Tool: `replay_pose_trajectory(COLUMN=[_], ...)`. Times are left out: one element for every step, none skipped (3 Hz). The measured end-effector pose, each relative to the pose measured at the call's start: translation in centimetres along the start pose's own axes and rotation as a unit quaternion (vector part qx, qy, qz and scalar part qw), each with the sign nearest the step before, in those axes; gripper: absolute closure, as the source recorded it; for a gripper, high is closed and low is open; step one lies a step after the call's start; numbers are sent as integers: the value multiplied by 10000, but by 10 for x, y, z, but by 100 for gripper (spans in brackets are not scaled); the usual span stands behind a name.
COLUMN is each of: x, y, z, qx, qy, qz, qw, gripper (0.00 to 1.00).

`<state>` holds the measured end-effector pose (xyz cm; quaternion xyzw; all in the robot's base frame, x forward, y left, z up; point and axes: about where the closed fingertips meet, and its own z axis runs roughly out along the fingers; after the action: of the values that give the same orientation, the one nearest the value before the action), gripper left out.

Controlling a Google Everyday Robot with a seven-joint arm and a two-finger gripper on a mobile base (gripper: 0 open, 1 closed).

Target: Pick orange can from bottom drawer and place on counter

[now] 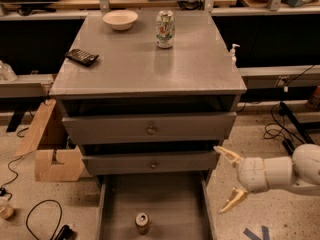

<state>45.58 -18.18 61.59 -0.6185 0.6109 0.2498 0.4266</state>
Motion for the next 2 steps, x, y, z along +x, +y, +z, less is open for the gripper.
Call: replay_pose_trajectory(x=[30,30], y=[38,38], z=[53,53], qx=[-297,-297], qy=[-195,-195], qz=[-255,-255], qw=[9990,9990], gripper=[0,0])
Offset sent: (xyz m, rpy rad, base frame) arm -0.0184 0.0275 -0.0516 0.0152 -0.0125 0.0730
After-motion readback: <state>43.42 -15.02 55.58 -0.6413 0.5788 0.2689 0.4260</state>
